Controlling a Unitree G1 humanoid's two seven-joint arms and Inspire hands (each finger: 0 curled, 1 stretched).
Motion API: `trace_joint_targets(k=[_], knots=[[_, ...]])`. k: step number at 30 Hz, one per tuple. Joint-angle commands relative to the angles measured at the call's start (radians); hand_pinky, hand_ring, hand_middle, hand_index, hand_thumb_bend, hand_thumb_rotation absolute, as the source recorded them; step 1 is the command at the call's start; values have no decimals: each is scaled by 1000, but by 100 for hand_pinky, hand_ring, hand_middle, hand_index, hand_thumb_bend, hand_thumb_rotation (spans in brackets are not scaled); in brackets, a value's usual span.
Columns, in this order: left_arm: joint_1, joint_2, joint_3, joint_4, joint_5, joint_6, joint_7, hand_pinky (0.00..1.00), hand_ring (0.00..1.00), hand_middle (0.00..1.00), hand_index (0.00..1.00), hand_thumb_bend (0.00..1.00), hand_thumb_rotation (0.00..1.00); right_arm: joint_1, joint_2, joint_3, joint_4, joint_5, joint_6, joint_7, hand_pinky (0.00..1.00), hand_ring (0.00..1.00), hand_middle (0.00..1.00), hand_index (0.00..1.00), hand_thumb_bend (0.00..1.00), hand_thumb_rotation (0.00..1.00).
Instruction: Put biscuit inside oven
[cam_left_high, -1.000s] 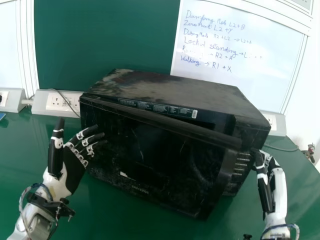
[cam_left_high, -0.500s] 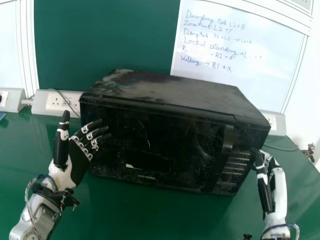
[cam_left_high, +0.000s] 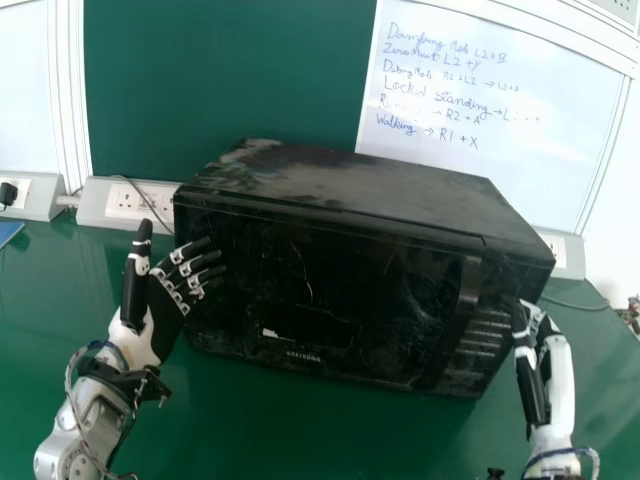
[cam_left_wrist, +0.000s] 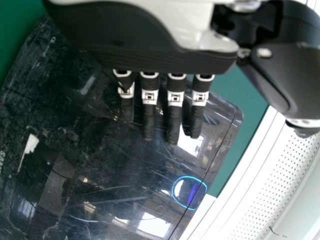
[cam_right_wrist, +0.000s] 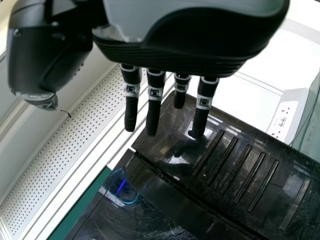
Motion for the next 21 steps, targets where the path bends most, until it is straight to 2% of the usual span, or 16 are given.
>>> trace_joint_targets(k=[1, 9, 12, 15, 21], knots=[[-48, -7, -18, 19, 9, -22, -26, 76, 75, 76, 80, 71, 37, 2, -4, -6, -7, 3, -4, -1, 73, 78, 79, 77, 79, 35], [-71, -27, -2, 49, 15, -24, -25, 77, 75, 74, 77, 77, 37, 4, -5, -10, 0, 3, -14, -2, 73, 78, 79, 77, 79, 35], [-77, -36, -1, 57, 28, -28, -16, 77, 75, 74, 75, 75, 36, 4, -4, -9, 1, 2, -15, -3, 73, 78, 79, 77, 79, 35], [-77, -33, -2, 57, 39, -28, -18, 77, 77, 77, 78, 74, 38, 7, -3, -7, -2, 1, -14, -3, 72, 78, 79, 77, 80, 35], [-16, -26, 27, -33, -6, -1, -17, 74, 73, 74, 78, 74, 39, 12, -1, -6, -15, 2, -4, -1, 73, 79, 79, 77, 79, 35]])
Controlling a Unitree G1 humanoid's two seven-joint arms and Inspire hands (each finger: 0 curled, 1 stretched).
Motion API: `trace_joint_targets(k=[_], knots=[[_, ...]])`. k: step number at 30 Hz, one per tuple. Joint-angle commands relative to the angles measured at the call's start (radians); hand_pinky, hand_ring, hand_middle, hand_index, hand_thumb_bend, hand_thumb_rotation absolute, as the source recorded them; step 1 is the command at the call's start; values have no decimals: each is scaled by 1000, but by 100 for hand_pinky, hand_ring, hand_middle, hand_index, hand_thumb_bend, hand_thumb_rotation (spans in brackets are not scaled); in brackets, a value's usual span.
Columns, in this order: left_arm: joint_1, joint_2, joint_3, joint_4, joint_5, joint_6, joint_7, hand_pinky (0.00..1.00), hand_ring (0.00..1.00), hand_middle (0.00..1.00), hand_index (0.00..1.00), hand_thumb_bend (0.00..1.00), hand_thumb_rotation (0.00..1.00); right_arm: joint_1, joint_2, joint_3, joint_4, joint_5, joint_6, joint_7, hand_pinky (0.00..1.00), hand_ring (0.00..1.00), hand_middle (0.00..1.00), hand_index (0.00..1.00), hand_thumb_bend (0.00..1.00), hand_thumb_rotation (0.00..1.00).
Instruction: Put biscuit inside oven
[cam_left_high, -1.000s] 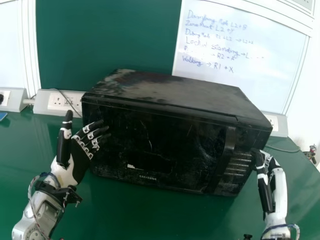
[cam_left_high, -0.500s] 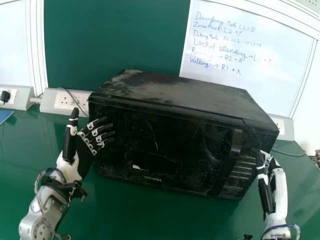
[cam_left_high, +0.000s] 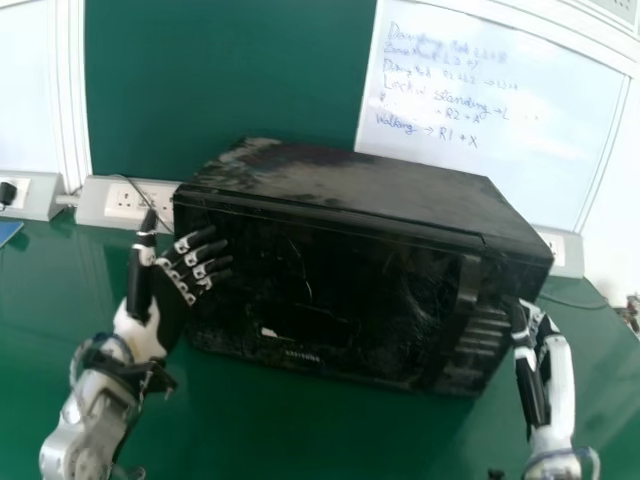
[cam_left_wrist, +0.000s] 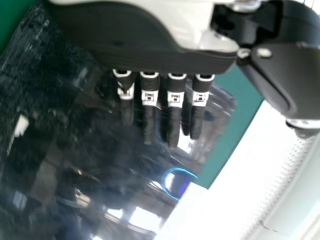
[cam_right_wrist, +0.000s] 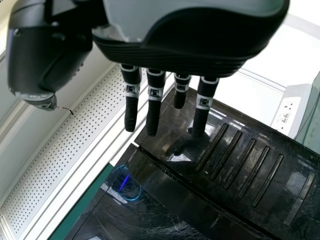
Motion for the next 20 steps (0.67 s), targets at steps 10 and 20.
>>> trace_joint_targets(k=[10, 20], knots=[[151, 63, 164, -231, -125, 30, 37, 75, 72, 71, 74, 71, 40, -9, 4, -4, 17, 8, -15, -10, 72, 78, 79, 77, 79, 36], [189, 34, 247, -295, -246, 23, 138, 53, 58, 59, 60, 35, 57, -14, 11, 0, 38, 18, -33, -18, 73, 78, 79, 77, 79, 35]])
